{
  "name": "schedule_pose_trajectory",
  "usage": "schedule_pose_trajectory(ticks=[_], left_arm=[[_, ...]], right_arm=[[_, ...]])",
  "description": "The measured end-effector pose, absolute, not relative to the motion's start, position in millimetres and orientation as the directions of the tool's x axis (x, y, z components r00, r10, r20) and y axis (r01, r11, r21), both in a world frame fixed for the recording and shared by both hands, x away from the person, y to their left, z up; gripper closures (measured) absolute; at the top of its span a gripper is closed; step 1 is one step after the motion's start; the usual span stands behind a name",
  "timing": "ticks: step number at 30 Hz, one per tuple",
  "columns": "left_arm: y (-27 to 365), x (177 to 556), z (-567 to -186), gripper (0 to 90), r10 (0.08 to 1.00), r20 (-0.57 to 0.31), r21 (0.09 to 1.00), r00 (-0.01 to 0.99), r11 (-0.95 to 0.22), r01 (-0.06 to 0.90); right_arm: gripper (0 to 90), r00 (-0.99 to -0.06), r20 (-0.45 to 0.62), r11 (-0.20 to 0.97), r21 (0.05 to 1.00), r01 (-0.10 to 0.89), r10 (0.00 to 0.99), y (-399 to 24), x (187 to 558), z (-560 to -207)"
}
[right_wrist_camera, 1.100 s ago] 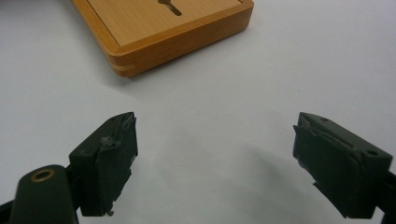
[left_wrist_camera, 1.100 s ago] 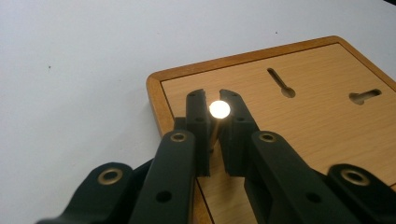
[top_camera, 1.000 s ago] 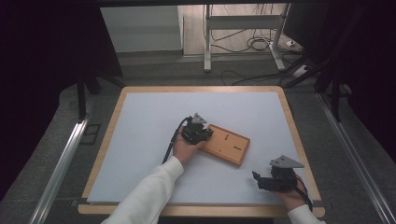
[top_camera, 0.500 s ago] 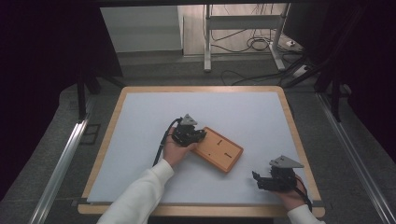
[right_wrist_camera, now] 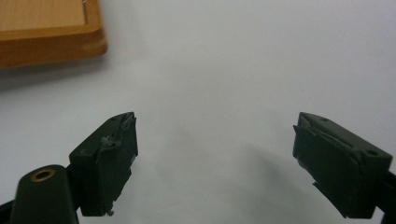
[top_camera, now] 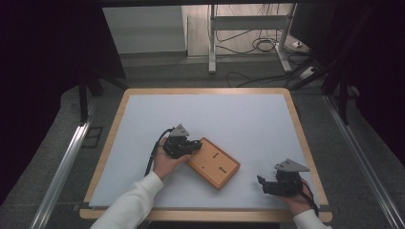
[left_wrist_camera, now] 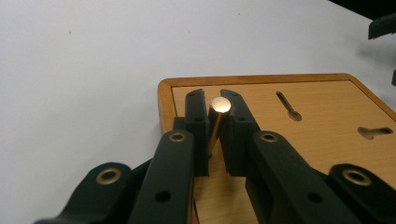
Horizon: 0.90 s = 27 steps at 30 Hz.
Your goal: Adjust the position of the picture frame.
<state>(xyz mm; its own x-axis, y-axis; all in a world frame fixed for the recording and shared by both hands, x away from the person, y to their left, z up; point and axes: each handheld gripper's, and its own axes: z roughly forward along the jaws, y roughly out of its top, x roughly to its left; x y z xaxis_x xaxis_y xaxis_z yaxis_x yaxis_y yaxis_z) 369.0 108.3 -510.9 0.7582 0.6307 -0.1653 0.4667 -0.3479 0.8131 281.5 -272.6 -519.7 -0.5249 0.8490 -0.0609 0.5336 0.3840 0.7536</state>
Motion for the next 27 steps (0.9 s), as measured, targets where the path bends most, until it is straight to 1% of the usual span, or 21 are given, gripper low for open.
schedule_pose_trajectory(ticks=[12,27], left_arm=[[125,369,-519,82.1,0.628,-0.158,0.805,0.762,-0.364,0.468],[123,380,-529,82.6,0.646,-0.14,0.792,0.75,-0.382,0.477]], right_arm=[[14.3,-0.523,-0.062,0.385,0.749,0.538,0.85,-273,282,-520],[14.3,-0.525,-0.061,0.387,0.749,0.539,0.849,-273,282,-520]])
